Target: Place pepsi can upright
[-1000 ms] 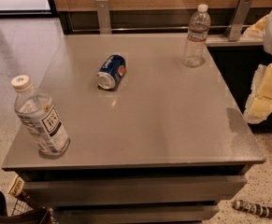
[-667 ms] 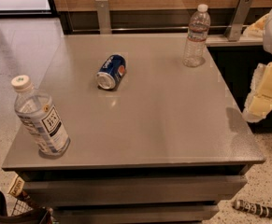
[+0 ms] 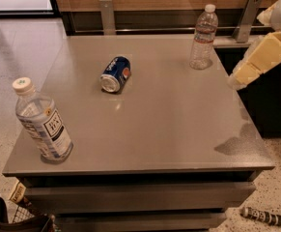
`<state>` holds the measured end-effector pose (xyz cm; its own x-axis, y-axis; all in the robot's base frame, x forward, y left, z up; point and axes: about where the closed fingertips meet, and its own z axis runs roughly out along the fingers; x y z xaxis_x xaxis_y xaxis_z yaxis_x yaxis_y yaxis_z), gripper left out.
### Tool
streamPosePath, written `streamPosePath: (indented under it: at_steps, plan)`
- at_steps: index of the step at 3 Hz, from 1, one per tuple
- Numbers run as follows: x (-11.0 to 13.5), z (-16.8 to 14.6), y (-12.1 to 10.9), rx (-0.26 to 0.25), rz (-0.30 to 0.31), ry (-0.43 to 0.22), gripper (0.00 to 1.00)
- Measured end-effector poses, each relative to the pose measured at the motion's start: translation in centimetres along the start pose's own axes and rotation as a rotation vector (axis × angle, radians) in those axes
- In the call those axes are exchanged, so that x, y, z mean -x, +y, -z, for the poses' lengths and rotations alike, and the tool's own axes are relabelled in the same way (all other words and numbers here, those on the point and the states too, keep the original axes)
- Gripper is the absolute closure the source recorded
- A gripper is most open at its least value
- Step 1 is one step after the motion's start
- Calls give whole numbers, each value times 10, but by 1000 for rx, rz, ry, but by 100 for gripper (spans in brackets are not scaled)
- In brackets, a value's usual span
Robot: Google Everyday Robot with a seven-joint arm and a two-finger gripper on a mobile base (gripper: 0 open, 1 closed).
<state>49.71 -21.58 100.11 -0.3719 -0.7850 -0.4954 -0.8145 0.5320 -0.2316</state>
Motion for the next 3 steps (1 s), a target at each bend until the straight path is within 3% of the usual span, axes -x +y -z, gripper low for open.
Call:
streamPosePath:
  at_steps: [1, 2, 3]
  plan:
    - [50, -27, -22, 27, -202, -177, 0]
    - [98, -43, -36, 40, -349, -260, 0]
    - [148, -59, -35, 33, -473, -221, 0]
